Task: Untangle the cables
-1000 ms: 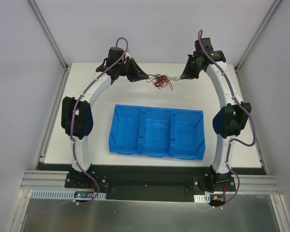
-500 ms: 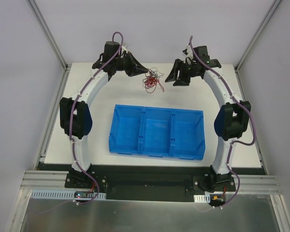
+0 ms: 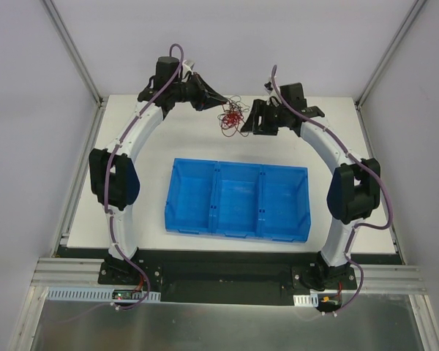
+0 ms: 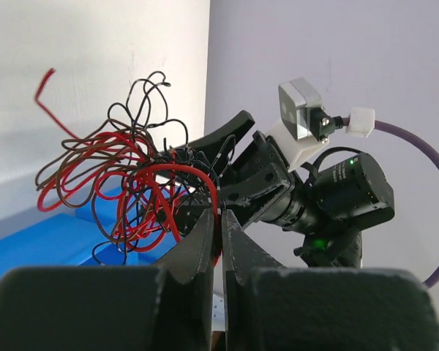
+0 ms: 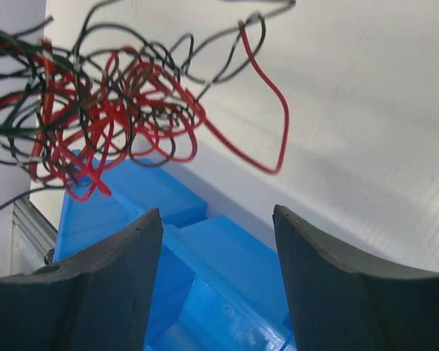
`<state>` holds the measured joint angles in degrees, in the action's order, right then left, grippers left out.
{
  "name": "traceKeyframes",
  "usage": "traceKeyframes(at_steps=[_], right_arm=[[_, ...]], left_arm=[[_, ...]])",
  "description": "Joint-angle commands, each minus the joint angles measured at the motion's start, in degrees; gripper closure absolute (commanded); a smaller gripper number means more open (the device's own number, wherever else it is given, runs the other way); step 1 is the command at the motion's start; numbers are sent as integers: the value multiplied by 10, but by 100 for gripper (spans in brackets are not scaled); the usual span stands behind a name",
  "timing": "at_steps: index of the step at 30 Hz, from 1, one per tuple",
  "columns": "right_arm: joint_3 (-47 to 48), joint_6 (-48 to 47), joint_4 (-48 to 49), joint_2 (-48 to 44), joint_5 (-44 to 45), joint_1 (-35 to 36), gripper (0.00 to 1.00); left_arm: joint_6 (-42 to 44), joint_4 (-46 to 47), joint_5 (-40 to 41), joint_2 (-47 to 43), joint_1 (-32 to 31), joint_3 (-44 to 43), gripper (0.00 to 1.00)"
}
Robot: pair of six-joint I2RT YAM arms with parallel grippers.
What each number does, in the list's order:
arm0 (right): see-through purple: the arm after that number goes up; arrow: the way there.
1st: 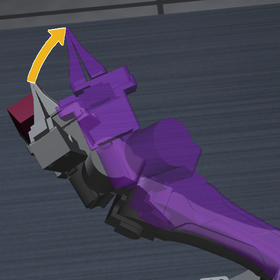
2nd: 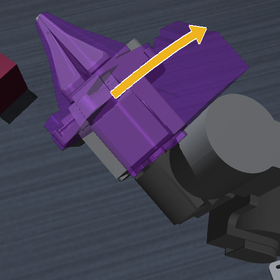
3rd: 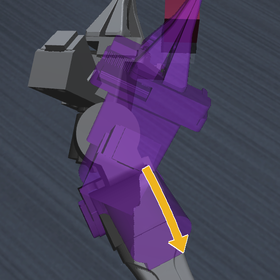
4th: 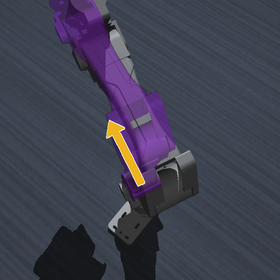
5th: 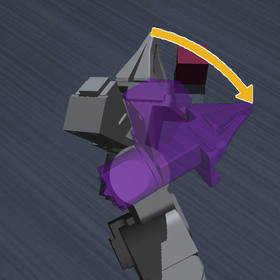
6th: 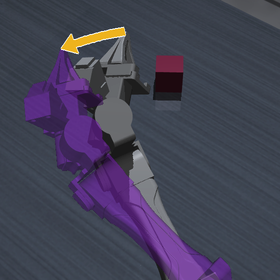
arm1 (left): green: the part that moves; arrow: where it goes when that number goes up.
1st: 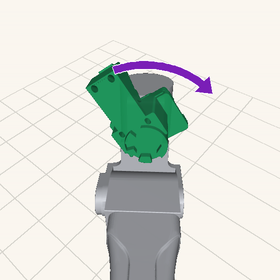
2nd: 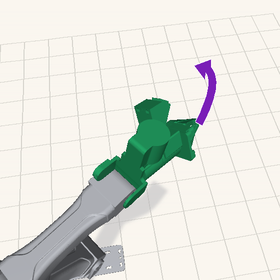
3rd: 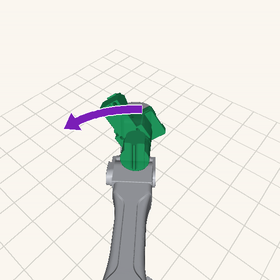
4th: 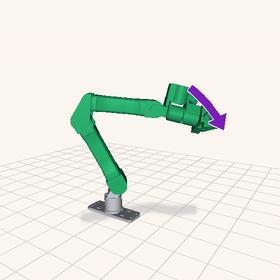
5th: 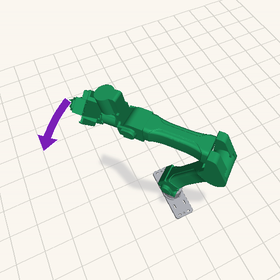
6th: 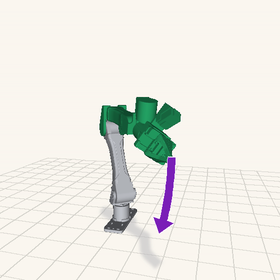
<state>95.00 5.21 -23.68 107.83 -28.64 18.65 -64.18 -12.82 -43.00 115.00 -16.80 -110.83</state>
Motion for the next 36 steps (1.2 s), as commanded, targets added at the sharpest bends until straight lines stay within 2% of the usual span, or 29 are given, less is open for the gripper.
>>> traceKeyframes(at_steps=[1, 4, 12, 18, 20, 24, 28, 31, 32, 33, 36], right_arm=[[-2, -33, 83, -12, 7, -2, 35], [-3, -37, 92, -8, 43, -2, 35], [-25, -49, 135, 10, -13, 23, 42], [-34, -71, 137, 13, 44, 27, 45], [-31, -79, 134, 18, 48, 28, 51], [-24, -68, 141, 26, 36, 29, 72], [-34, -36, 159, 3, 29, 30, 100], [-42, -6, 152, -27, 41, 28, 100], [-44, 6, 146, -38, 42, 25, 100], [-45, 20, 140, -49, 39, 23, 100], [-47, 44, 130, -80, 27, 22, 100]], left_arm=[[-23, 9, -35, -34, -1, -21, 100], [-28, 9, -45, -36, -2, -20, 100], [-44, 9, -56, -38, -3, -26, 100], [-41, 9, -56, -52, -5, -8, 100], [-41, 9, -55, -57, -5, -5, 100], [-41, 9, -48, -59, -7, -6, 100], [-40, 9, -43, -58, -10, -6, 100], [-30, 9, -39, -57, -11, 1, 100], [-23, 9, -39, -58, -11, 4, 98], [-16, 9, -38, -58, -11, 13, 87], [1, 9, -36, -59, -11, 32, 69]])
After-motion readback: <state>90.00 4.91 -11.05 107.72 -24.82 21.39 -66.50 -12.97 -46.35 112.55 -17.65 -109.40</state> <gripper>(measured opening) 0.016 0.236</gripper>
